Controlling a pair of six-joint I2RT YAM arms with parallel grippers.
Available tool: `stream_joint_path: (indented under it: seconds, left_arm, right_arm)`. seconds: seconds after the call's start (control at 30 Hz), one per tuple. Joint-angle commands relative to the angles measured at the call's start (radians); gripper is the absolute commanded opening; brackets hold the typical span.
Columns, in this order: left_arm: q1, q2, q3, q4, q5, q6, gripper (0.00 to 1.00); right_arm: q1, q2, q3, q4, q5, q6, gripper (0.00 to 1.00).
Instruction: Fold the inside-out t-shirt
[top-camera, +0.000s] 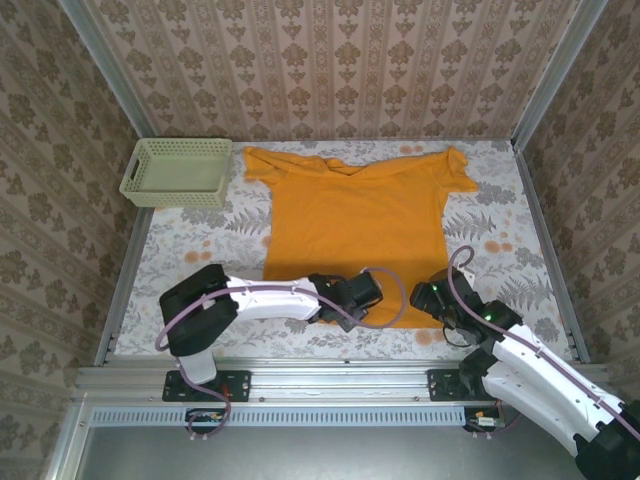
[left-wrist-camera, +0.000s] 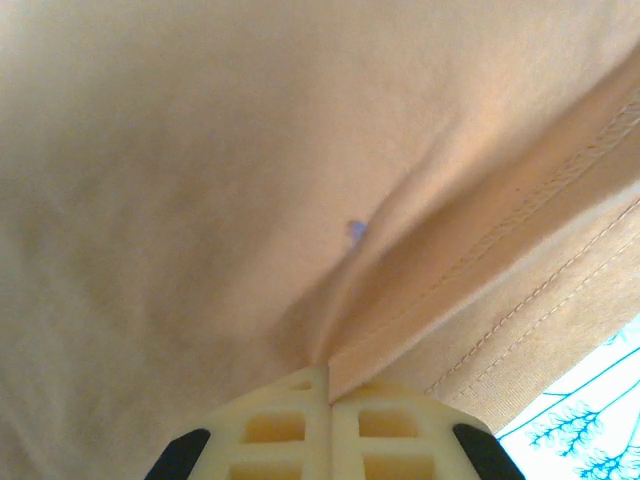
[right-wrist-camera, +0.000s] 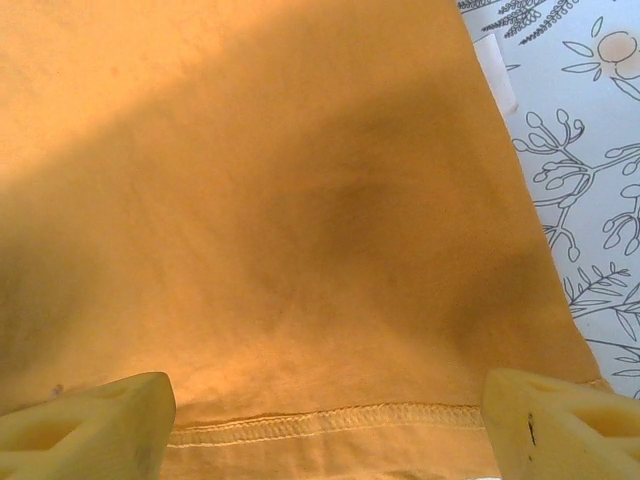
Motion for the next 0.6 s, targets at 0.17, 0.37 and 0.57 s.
stream_joint_path:
  seconds: [0.17,0.37,0.57]
  left_arm:
    - [0.061,-0.118,-0.027,0.085,0.081,-0.043,0.00]
    - [0.104,-0.140,-0.004,0.109,0.127,-0.055,0.00]
    - [0.140,-0.158,0.018,0.116,0.167,-0.057,0.00]
  right_arm:
    - [-0.002,-0.053,0.013,0.026,-0.043,-0.042,0.82]
    - [0.118,-0.117,-0.013,0.156,-0.076,-0.074,0.82]
    - [0.382,-0.046,-0.082,0.426,0.000,-0.101,0.82]
